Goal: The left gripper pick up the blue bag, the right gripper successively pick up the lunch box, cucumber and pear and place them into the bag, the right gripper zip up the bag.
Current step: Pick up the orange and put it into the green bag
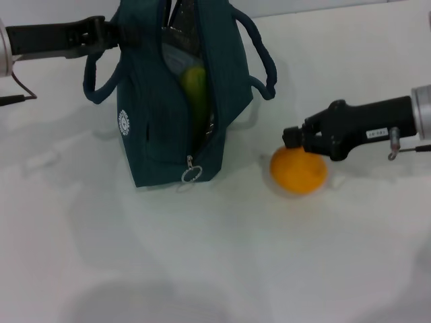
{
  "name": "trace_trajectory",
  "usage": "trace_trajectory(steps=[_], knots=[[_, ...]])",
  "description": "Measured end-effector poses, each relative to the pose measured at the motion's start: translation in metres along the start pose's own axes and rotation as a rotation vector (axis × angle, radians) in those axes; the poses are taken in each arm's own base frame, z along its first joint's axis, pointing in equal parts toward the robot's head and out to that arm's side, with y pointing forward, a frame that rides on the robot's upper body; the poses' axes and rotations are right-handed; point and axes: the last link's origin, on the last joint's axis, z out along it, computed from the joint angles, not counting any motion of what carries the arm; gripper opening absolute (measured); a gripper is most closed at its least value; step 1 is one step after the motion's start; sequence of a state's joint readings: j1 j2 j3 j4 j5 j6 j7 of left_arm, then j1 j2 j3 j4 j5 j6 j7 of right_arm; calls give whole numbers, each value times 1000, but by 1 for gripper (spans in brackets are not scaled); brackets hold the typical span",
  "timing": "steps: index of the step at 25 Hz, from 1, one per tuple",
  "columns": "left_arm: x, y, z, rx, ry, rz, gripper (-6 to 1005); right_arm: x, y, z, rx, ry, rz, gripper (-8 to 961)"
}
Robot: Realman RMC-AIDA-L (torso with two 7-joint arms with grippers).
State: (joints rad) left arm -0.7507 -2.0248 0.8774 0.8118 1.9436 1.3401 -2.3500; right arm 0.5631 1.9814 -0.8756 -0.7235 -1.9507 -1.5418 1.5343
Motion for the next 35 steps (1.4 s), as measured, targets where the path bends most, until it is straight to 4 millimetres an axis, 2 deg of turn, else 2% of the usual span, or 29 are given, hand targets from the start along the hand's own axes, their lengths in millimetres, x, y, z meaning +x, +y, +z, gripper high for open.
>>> trace_trajectory(steps=[10, 16, 23, 32, 35], knots=[[-3, -3, -2, 5, 1, -1, 46, -18, -2, -11, -6, -104, -11, 41], [-3, -1, -1, 0, -2, 2, 46, -51, -3, -30, -5, -204, -78, 45], [-2, 5, 4, -20, -18, 8, 46, -99, 3, -48, 7, -278, -221, 54], [1, 20, 10, -84, -46, -21, 46, -156, 0, -45, 5, -315, -363, 66], [2, 26, 11, -118, -51, -35, 46, -165, 1, -42, -3, -318, -382, 70]])
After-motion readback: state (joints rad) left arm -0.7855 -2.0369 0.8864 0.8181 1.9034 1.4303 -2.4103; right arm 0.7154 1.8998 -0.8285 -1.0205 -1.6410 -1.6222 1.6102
